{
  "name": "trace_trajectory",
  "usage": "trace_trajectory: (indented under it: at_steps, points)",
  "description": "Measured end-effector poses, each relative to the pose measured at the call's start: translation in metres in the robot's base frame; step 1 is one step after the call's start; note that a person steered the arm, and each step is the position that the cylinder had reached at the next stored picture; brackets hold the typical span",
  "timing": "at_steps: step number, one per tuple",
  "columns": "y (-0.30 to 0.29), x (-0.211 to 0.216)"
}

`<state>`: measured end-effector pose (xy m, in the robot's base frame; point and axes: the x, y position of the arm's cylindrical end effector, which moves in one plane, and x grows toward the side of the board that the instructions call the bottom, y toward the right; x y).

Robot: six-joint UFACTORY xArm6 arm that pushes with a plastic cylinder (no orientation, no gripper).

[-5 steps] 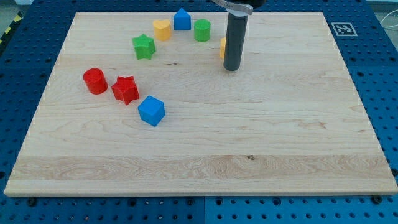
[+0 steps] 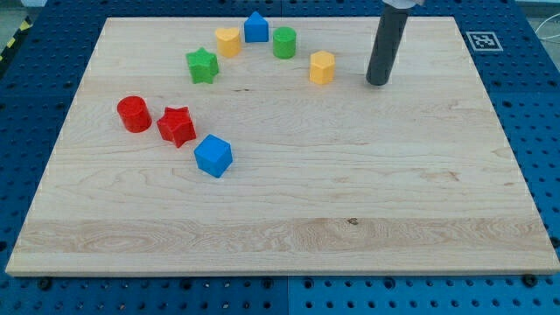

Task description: Move the yellow hexagon slightly left

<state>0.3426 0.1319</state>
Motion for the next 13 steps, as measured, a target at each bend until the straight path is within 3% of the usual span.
trace_trajectory:
  at_steps: [5,8,13]
  points:
    - [-0.023,-0.016]
    - [-0.016,0.002]
    - [-0.057,0.002]
